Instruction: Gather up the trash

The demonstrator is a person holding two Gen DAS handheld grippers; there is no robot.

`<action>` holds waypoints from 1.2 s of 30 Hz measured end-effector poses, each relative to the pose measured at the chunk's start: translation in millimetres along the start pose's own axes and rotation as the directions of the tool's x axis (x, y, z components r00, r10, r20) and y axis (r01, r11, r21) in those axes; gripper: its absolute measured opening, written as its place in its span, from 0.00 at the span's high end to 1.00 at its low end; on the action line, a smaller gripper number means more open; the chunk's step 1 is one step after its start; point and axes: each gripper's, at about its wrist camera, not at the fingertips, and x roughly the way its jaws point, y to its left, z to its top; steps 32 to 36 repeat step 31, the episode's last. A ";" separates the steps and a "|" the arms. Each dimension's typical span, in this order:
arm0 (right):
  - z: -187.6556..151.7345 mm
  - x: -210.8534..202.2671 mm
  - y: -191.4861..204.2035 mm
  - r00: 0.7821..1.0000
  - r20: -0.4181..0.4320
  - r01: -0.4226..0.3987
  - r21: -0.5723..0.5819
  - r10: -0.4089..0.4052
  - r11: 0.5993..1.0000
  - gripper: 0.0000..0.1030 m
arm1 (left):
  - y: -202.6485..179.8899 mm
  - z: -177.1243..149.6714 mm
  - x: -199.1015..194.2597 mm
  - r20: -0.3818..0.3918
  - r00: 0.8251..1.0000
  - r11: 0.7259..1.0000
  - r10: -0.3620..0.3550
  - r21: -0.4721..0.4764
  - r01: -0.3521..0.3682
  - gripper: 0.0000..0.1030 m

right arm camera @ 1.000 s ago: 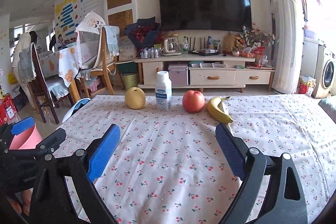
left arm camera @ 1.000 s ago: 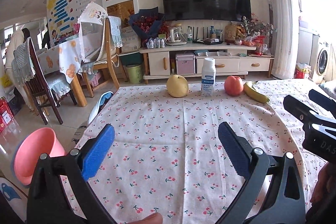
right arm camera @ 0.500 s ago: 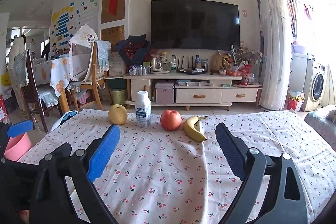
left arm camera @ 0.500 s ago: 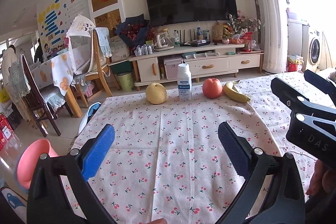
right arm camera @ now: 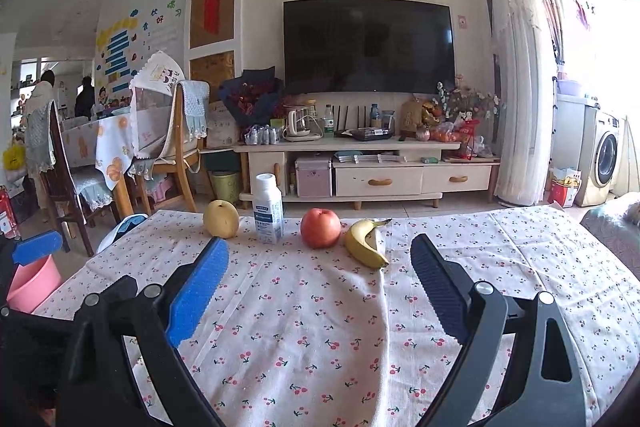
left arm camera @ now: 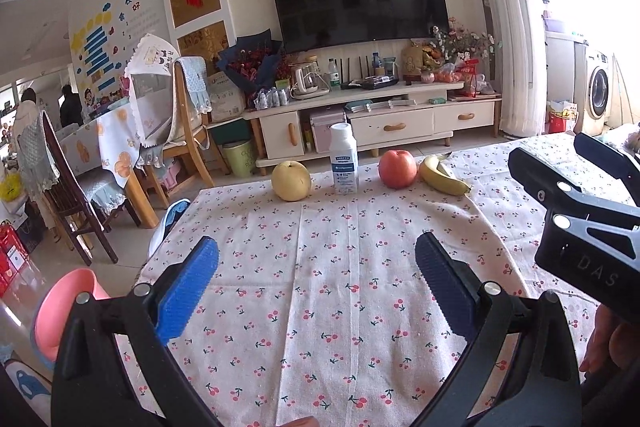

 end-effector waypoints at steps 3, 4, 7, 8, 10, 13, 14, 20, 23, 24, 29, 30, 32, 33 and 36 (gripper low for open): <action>-3.9 2.7 -1.0 1.000 -0.009 -0.005 0.000 0.005 1.000 0.11 | -1.6 -0.9 3.0 -0.007 1.000 1.000 0.000 0.002 0.000 0.04; -5.0 4.8 -0.7 1.000 -0.011 -0.006 -0.003 0.005 1.000 0.11 | -0.9 -1.5 4.1 -0.010 1.000 1.000 -0.001 -0.001 0.001 0.04; -9.2 9.0 1.7 1.000 -0.020 -0.005 -0.013 0.005 1.000 0.11 | 2.8 -2.7 9.2 -0.019 1.000 1.000 -0.005 -0.014 0.005 0.04; -10.4 10.2 1.8 1.000 -0.023 -0.006 -0.013 0.006 1.000 0.11 | 4.3 -3.5 11.4 -0.024 1.000 1.000 -0.007 -0.021 0.006 0.04; -11.5 13.9 5.4 0.999 -0.032 -0.007 -0.017 0.006 1.000 0.11 | 8.4 -6.1 18.1 -0.041 0.999 0.999 -0.017 -0.037 0.015 0.04; -14.5 18.7 10.1 0.999 -0.042 -0.007 -0.029 0.006 1.000 0.11 | 12.7 -11.2 27.8 -0.057 0.998 0.998 -0.024 -0.060 0.021 0.04; -15.2 20.9 11.8 0.999 -0.048 -0.007 -0.036 0.005 0.999 0.11 | 13.7 -13.2 31.0 -0.059 0.998 0.998 -0.026 -0.064 0.022 0.04; -26.4 46.2 17.5 0.992 -0.123 -0.022 -0.043 0.016 0.999 0.10 | 19.6 -27.1 61.3 -0.114 0.991 0.991 -0.072 -0.116 0.059 0.04; -37.1 72.1 17.2 0.977 -0.213 -0.026 -0.020 0.021 0.999 0.10 | 23.9 -38.2 94.4 -0.206 0.975 0.987 -0.086 -0.152 0.055 0.04; -41.4 82.7 18.2 0.968 -0.250 -0.024 -0.016 0.020 1.000 0.10 | 25.1 -42.3 105.9 -0.238 0.967 0.986 -0.086 -0.160 0.048 0.04; -63.6 131.7 26.6 0.911 -0.411 -0.030 -0.014 0.022 0.999 0.10 | 37.6 -62.2 154.3 -0.332 0.936 0.966 -0.118 -0.257 0.031 0.04; -68.5 141.0 28.8 0.899 -0.438 -0.035 -0.010 0.027 0.999 0.10 | 37.8 -66.0 162.9 -0.345 0.930 0.962 -0.129 -0.270 0.033 0.04; -73.2 149.9 31.2 0.883 -0.469 -0.024 -0.012 0.016 1.000 0.10 | 37.8 -69.4 170.6 -0.362 0.924 0.962 -0.125 -0.272 0.024 0.04; -73.2 149.9 31.2 0.883 -0.469 -0.024 -0.012 0.016 1.000 0.10 | 37.8 -69.4 170.6 -0.362 0.924 0.962 -0.125 -0.272 0.024 0.04; -73.2 149.9 31.2 0.883 -0.469 -0.024 -0.012 0.016 1.000 0.10 | 37.8 -69.4 170.6 -0.362 0.924 0.962 -0.125 -0.272 0.024 0.04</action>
